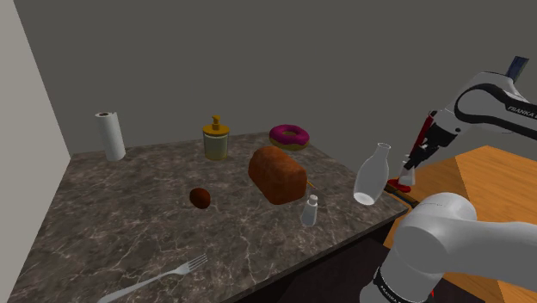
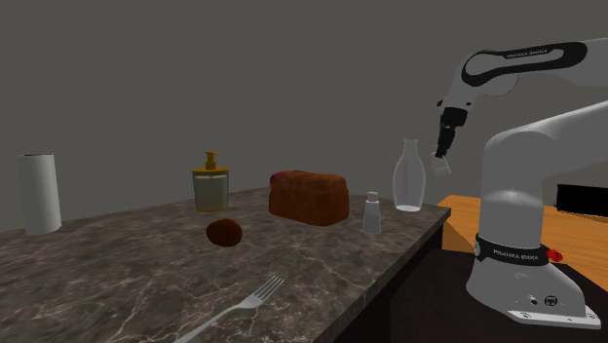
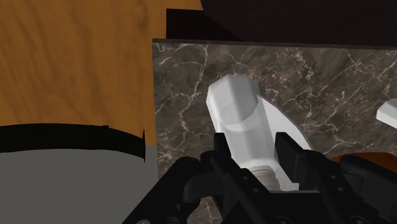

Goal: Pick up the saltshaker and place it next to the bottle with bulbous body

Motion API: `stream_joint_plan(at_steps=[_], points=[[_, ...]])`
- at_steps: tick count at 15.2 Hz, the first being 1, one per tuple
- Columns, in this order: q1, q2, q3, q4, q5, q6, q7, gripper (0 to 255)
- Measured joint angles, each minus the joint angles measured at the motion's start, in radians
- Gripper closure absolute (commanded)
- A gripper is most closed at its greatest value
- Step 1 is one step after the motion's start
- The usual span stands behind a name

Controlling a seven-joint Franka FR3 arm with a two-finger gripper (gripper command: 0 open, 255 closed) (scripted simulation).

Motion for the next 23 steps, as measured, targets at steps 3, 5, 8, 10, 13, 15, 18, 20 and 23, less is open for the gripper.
stream_joint_plan(at_steps=[3, 5, 8, 10, 13, 15, 18, 20, 23], points=[[-0.008, -0.004, -0.030, -0.028, -0.025, 0.028, -0.003, 255], [-0.019, -0.010, -0.047, -0.055, -0.043, 0.047, -0.003, 255], [-0.022, -0.008, -0.083, -0.080, -0.072, 0.079, -0.005, 255], [-0.028, -0.008, -0.106, -0.097, -0.092, 0.098, -0.008, 255], [-0.037, -0.008, -0.140, -0.123, -0.122, 0.126, -0.011, 255], [-0.036, -0.002, -0.169, -0.135, -0.144, 0.150, -0.012, 255], [-0.037, 0.005, -0.207, -0.157, -0.176, 0.183, -0.011, 255], [-0.039, 0.010, -0.236, -0.171, -0.200, 0.207, -0.012, 255], [-0.039, 0.018, -0.274, -0.188, -0.231, 0.237, -0.011, 255]])
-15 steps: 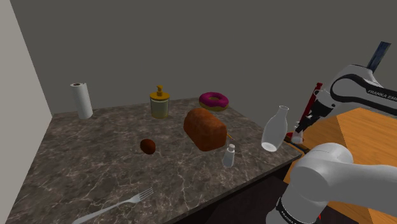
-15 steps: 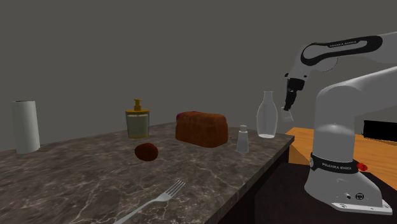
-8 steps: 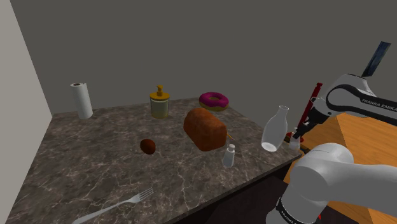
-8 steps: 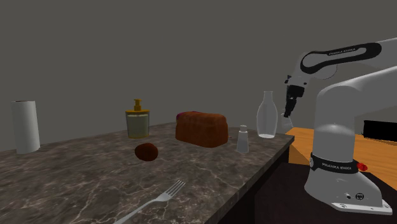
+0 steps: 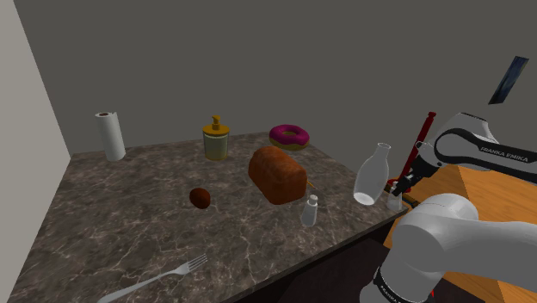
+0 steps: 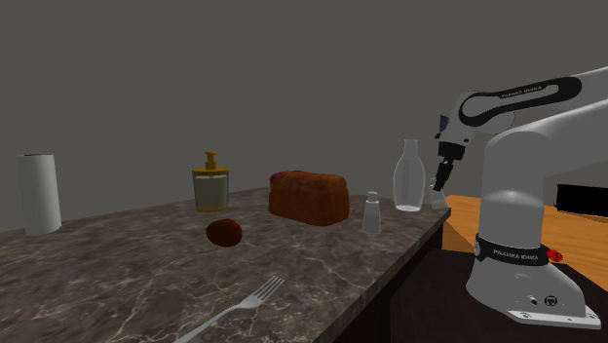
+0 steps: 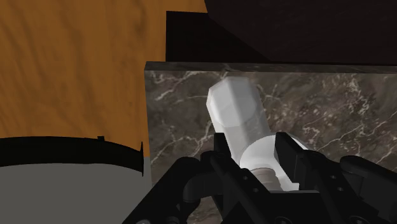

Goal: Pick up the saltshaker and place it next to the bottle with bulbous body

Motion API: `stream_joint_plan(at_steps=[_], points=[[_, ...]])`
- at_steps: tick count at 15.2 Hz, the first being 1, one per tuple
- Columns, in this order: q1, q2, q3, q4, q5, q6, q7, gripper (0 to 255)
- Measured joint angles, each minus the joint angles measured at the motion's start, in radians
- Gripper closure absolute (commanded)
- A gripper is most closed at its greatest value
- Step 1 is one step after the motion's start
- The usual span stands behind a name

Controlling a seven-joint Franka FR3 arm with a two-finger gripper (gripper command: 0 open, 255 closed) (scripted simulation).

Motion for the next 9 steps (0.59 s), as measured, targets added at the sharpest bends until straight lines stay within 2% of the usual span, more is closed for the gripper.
stream_joint_plan(at_steps=[6, 7, 9], points=[[0.000, 0.002, -0.010, -0.003, -0.009, 0.009, -0.001, 255], [0.000, 0.002, -0.010, -0.003, -0.009, 0.009, -0.001, 0], [0.000, 0.003, -0.011, -0.003, -0.009, 0.009, -0.001, 0]])
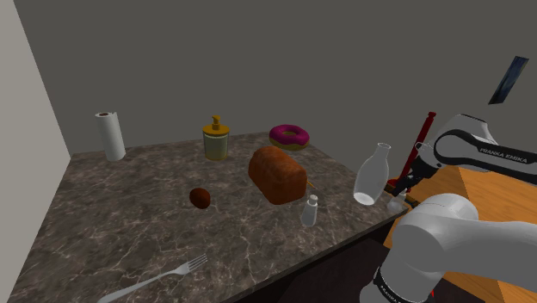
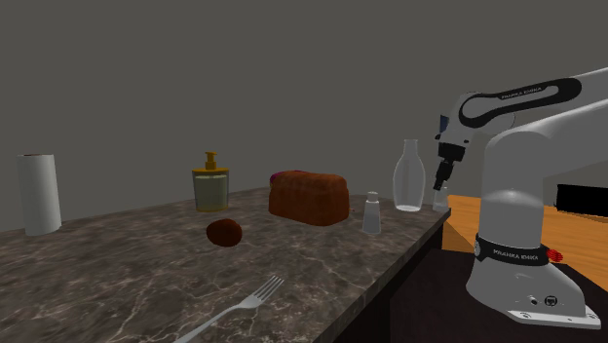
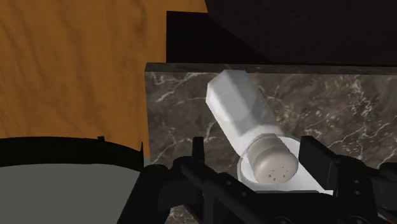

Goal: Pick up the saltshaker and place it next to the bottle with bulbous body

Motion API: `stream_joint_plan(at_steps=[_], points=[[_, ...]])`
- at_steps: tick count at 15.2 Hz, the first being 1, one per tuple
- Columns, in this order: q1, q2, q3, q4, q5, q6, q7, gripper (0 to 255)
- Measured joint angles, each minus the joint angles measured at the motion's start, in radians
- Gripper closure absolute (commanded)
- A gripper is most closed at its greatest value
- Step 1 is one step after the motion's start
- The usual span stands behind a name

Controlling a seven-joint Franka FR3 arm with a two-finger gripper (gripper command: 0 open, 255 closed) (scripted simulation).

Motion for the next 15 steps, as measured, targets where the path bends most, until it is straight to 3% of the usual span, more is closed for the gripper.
stream_joint_plan(at_steps=[4, 9, 15], points=[[0.000, 0.000, 0.000, 0.000, 0.000, 0.000, 0.000, 0], [-0.023, -0.033, 0.111, 0.054, 0.090, -0.106, -0.023, 0], [-0.024, -0.035, 0.122, 0.065, 0.100, -0.120, -0.028, 0]])
